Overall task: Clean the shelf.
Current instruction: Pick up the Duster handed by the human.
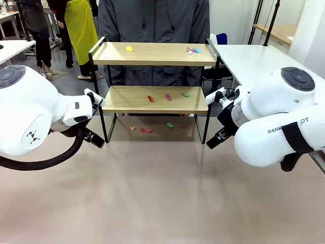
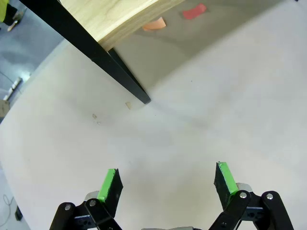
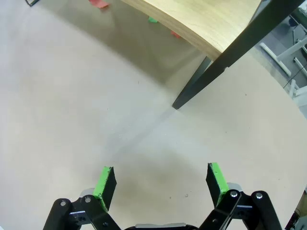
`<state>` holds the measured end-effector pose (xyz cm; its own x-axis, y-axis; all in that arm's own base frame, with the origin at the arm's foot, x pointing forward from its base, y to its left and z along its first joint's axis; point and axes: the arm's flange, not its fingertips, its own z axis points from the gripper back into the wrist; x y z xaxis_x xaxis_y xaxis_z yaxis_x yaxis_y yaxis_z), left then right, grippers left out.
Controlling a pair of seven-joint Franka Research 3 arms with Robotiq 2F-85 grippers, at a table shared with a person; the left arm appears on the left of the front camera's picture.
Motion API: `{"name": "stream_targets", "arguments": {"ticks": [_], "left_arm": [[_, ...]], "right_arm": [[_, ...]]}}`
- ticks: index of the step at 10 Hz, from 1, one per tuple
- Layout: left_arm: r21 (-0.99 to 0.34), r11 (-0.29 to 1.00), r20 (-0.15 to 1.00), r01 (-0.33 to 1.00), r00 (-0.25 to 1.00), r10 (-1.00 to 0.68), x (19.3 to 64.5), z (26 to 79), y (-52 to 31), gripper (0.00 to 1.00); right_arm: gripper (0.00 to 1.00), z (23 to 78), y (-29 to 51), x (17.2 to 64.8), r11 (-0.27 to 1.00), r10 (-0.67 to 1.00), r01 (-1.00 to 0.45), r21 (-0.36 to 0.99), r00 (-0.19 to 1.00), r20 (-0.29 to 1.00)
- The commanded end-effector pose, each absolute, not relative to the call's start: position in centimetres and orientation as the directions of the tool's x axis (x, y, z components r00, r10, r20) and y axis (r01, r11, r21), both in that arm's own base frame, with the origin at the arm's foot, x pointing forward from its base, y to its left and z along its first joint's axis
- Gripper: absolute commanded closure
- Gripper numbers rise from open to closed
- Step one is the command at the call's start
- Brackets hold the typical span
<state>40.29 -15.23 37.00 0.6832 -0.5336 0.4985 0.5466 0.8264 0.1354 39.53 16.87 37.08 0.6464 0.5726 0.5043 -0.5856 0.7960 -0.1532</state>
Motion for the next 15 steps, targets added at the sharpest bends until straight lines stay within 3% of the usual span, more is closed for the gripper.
{"name": "stream_targets", "arguments": {"ticks": [1, 6, 8, 9, 11, 12, 13, 14, 15], "left_arm": [[0.135, 0.827, 0.499, 0.546, 0.684, -0.533, 40.3, 37.0, -15.2, 0.00], [0.050, 0.750, 0.567, 0.660, 0.599, -0.565, 40.8, 44.4, -9.4, 0.00], [-0.015, 0.640, 0.615, 0.768, 0.511, -0.600, 42.4, 45.5, -5.0, 0.00], [-0.071, 0.522, 0.645, 0.850, 0.438, -0.625, 43.1, 45.8, -2.5, 0.00], [-0.128, 0.437, 0.714, 0.890, 0.389, -0.582, 45.3, 45.4, 1.4, 0.00], [-0.154, 0.406, 0.765, 0.901, 0.369, -0.528, 45.6, 45.1, 2.2, 0.00], [-0.168, 0.489, 0.713, 0.856, 0.448, -0.539, 45.5, 45.0, 2.0, 0.00], [-0.097, 0.448, 0.754, 0.889, 0.359, -0.550, 43.0, 46.3, 2.1, 0.00], [-0.097, 0.448, 0.754, 0.889, 0.359, -0.550, 43.0, 46.3, 2.1, 0.00]], "right_arm": [[0.00, 37.1, 16.9, 39.5, 0.796, 0.573, -0.586, -0.153, 0.646, 0.504], [0.00, 46.8, 10.7, 40.5, 0.796, 0.482, -0.602, -0.063, 0.566, 0.669], [0.00, 47.5, 6.1, 40.7, 0.767, 0.461, -0.641, -0.029, 0.519, 0.720], [0.00, 47.1, 3.9, 41.2, 0.762, 0.447, -0.647, -0.021, 0.502, 0.740], [0.00, 45.0, -0.4, 42.5, 0.727, 0.408, -0.687, 0.022, 0.457, 0.790], [0.00, 44.0, -2.0, 42.9, 0.706, 0.391, -0.707, 0.029, 0.423, 0.817], [0.00, 43.4, -2.2, 43.0, 0.717, 0.367, -0.695, 0.056, 0.444, 0.817], [0.00, 46.1, -1.0, 42.0, 0.762, 0.412, -0.647, 0.005, 0.491, 0.768], [0.00, 46.1, -1.0, 42.0, 0.762, 0.412, -0.647, 0.005, 0.491, 0.768]]}}
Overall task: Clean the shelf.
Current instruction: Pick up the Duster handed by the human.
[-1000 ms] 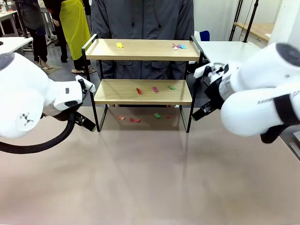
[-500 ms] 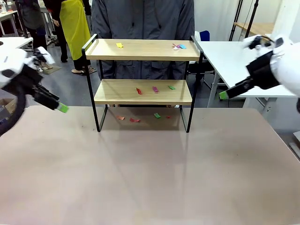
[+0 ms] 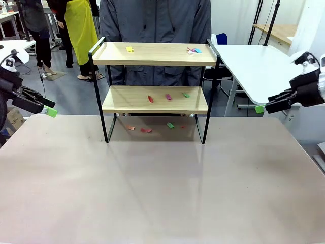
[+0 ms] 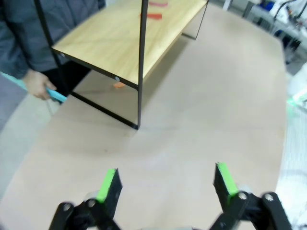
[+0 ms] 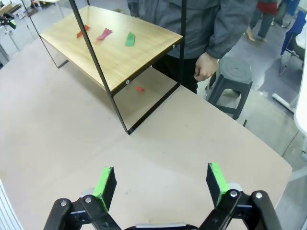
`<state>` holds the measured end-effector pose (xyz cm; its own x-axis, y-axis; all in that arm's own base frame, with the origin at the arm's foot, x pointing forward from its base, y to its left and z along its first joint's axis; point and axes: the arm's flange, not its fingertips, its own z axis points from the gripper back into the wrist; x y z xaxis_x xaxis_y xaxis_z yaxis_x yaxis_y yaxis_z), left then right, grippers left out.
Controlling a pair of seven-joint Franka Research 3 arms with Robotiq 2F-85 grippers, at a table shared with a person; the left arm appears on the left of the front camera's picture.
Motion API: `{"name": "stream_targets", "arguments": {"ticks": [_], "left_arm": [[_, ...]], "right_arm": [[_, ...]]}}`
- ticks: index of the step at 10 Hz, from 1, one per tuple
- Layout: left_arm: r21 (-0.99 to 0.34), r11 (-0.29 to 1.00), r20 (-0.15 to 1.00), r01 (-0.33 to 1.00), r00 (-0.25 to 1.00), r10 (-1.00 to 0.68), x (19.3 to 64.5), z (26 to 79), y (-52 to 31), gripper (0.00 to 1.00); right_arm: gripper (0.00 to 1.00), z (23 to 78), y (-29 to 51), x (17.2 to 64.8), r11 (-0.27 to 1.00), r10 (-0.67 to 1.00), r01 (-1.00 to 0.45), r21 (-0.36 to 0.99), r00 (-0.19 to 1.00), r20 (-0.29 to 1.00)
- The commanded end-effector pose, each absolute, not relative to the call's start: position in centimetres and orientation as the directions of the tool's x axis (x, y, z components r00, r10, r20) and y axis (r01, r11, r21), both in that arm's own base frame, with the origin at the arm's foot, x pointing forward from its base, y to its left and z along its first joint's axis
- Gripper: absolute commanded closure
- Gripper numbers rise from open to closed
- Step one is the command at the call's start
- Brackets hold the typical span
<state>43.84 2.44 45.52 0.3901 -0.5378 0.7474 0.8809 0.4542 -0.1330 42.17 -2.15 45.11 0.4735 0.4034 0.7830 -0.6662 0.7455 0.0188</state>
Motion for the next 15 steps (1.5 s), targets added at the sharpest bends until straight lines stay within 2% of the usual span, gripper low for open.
{"name": "stream_targets", "arguments": {"ticks": [1, 4, 6, 11, 15], "left_arm": [[-0.097, 0.448, 0.754, 0.889, 0.359, -0.550, 43.0, 46.3, 2.1, 0.00], [-0.115, 0.464, 0.733, 0.878, 0.390, -0.558, 43.4, 46.3, 1.9, 0.00], [-0.158, 0.385, 0.770, 0.909, 0.358, -0.528, 47.5, 46.0, 2.6, 0.00], [-0.055, 0.248, 0.893, 0.967, 0.159, -0.421, 54.0, 43.6, 5.3, 0.00], [-0.019, 0.095, 0.950, 0.995, 0.047, -0.308, 55.1, 40.9, 8.3, 0.00]], "right_arm": [[0.00, 46.1, -1.0, 42.0, 0.762, 0.412, -0.647, 0.005, 0.491, 0.768], [0.00, 45.8, -1.1, 42.0, 0.743, 0.426, -0.669, -0.004, 0.468, 0.774], [0.00, 45.3, -5.1, 46.1, 0.722, 0.386, -0.690, 0.051, 0.463, 0.798], [0.00, 42.2, -11.4, 53.1, 0.563, 0.379, -0.827, -0.009, 0.248, 0.892], [0.00, 40.0, -14.1, 53.4, 0.492, 0.311, -0.871, -0.007, 0.168, 0.935]]}}
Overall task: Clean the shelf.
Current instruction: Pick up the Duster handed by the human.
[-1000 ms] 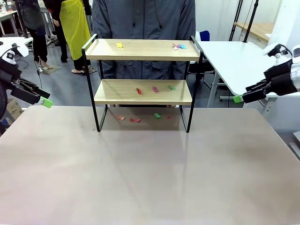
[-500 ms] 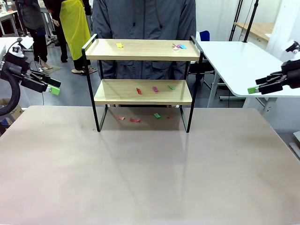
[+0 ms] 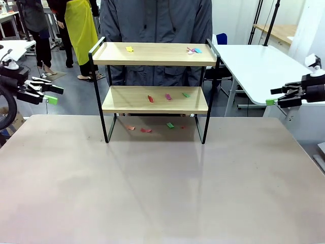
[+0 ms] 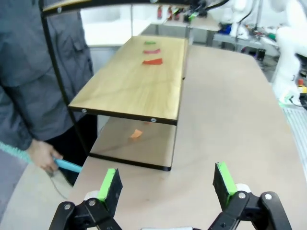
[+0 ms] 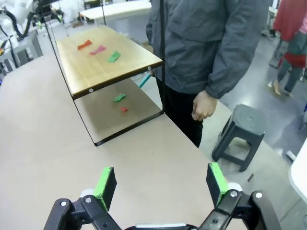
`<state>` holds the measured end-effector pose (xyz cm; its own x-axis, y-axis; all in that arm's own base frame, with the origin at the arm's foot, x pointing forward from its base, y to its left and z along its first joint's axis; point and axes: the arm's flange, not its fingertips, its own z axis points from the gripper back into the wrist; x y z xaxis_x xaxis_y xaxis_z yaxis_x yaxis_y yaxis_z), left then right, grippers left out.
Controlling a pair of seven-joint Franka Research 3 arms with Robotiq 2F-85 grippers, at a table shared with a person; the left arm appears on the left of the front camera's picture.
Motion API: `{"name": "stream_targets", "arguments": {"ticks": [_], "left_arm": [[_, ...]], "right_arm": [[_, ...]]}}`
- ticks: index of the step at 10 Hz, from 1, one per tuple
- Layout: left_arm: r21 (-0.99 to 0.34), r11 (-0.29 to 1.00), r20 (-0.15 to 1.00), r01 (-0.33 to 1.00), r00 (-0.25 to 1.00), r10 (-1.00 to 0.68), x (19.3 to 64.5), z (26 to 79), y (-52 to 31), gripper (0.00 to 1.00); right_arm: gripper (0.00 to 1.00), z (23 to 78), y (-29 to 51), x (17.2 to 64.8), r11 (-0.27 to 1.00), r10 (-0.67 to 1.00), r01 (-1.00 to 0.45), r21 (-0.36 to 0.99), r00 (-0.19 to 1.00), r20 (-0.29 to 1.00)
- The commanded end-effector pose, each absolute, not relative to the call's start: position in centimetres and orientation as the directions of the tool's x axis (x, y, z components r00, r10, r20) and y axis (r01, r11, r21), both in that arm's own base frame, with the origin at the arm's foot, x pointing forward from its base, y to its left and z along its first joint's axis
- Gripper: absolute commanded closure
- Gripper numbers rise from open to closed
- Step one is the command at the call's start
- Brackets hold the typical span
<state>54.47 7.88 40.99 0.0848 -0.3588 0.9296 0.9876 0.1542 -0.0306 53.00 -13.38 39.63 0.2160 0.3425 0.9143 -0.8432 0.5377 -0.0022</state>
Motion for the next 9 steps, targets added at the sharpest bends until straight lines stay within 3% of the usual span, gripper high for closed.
{"name": "stream_targets", "arguments": {"ticks": [1, 9], "left_arm": [[-0.016, 0.069, 0.956, 0.997, 0.035, -0.292, 55.3, 40.2, 9.0, 0.00], [0.024, 0.076, 0.986, 0.997, -0.011, -0.165, 55.2, 39.2, 11.7, 0.00]], "right_arm": [[0.00, 39.7, -14.6, 53.4, 0.464, 0.284, -0.886, 0.001, 0.150, 0.947], [0.00, 39.2, -15.7, 54.2, 0.430, 0.174, -0.902, 0.027, 0.113, 0.978]]}}
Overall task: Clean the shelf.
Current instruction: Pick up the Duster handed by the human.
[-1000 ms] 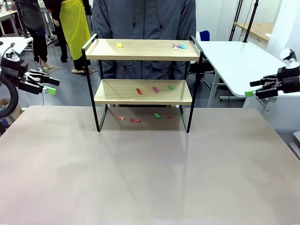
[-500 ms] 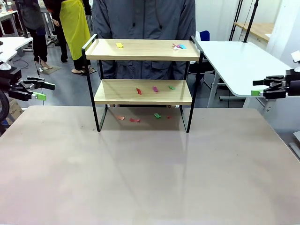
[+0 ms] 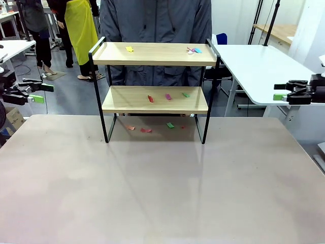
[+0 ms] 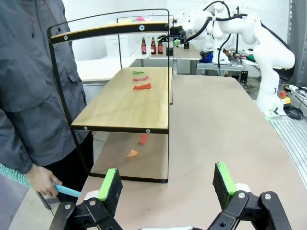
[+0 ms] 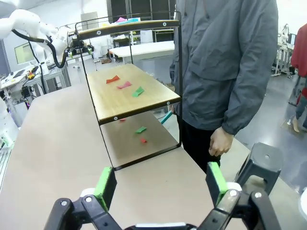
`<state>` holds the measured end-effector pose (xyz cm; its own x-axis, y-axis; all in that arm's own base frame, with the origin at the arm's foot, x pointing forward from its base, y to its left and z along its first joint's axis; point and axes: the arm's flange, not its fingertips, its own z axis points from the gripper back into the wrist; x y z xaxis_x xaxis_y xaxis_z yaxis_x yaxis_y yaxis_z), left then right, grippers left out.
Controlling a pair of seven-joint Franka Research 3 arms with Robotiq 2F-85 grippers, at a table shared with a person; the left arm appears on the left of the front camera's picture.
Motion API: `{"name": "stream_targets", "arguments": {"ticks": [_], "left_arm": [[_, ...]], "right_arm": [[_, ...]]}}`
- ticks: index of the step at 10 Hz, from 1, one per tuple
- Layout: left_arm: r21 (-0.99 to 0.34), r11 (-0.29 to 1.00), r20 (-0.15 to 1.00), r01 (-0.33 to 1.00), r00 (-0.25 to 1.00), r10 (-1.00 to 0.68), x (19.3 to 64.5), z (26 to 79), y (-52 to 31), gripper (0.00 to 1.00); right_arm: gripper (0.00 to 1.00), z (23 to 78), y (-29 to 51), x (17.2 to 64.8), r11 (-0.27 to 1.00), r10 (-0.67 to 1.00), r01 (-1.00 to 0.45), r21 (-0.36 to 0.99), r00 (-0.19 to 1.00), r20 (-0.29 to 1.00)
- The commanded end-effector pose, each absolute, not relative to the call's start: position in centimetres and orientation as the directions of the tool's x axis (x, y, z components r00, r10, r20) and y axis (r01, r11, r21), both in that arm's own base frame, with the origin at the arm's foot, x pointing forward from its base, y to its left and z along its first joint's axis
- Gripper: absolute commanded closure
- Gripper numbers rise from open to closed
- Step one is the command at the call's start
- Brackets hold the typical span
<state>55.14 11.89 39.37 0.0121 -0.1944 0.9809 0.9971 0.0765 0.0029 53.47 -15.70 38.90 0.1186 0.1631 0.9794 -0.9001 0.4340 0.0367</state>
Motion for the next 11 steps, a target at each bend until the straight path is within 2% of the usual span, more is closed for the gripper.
{"name": "stream_targets", "arguments": {"ticks": [1, 7, 8, 11], "left_arm": [[0.033, 0.073, 0.989, 0.997, -0.022, -0.146, 55.01, 39.31, 11.64, 0.00], [0.044, 0.076, 0.995, 0.996, -0.037, -0.092, 54.52, 40.15, 12.35, 0.00], [0.016, 0.067, 0.989, 0.998, -0.006, -0.145, 54.82, 39.83, 12.09, 0.00], [0.016, 0.067, 0.989, 0.998, -0.006, -0.145, 54.82, 39.83, 12.09, 0.00]], "right_arm": [[0.00, 39.15, -15.74, 54.21, 0.434, 0.167, -0.900, 0.026, 0.109, 0.980], [0.00, 39.73, -15.89, 53.96, 0.436, 0.133, -0.900, 0.001, 0.066, 0.989], [0.00, 38.98, -16.02, 53.57, 0.430, 0.127, -0.902, 0.024, 0.087, 0.988], [0.00, 38.98, -16.02, 53.57, 0.430, 0.127, -0.902, 0.024, 0.087, 0.988]]}}
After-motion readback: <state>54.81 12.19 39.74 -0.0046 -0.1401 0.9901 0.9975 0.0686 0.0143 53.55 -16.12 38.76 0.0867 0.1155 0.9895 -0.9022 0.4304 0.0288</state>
